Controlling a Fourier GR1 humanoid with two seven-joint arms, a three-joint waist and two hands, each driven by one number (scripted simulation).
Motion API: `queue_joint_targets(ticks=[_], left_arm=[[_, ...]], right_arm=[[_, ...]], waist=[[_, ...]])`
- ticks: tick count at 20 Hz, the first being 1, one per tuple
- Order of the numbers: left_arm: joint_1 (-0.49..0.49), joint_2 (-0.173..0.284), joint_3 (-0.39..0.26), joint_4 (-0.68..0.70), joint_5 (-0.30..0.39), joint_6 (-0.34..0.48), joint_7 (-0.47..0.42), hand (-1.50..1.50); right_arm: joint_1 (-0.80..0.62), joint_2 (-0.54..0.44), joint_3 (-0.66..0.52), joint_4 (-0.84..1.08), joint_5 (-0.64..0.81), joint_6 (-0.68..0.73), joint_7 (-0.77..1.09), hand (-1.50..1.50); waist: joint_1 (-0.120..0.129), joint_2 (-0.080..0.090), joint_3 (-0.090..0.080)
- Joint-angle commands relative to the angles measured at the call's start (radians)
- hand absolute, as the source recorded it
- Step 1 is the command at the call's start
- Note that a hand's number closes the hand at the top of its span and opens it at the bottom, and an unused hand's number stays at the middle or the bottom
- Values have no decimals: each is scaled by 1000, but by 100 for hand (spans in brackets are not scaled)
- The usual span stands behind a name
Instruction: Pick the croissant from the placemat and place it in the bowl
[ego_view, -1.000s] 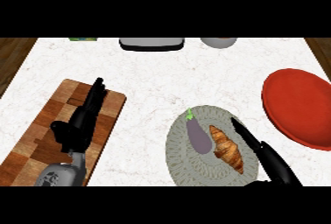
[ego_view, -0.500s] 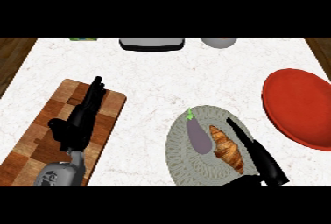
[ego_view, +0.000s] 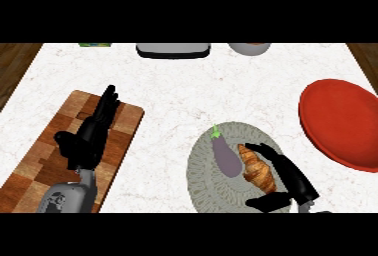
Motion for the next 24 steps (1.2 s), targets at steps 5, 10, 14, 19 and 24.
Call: queue_joint_targets(ticks=[5,10,14,19,24], left_arm=[[35,-16,-13,-85,-8,4,49,0],[70,18,23,-35,3,-45,-47,0],[20,-44,-12,-26,-35,18,5,0],[-10,23,57,11,25,-56,5,0],[-19,-46,14,68,-48,24,-45,0]], right_arm=[[-55,-20,69,112,122,-9,-141,150],[-29,23,73,69,82,22,-137,150],[107,53,52,-132,66,-39,-14,150],[168,143,50,-334,62,-142,94,150],[231,137,96,-537,55,-195,2,150]], waist=[[6,2,3],[4,2,3],[-4,1,3],[-8,1,3],[-20,0,2]])
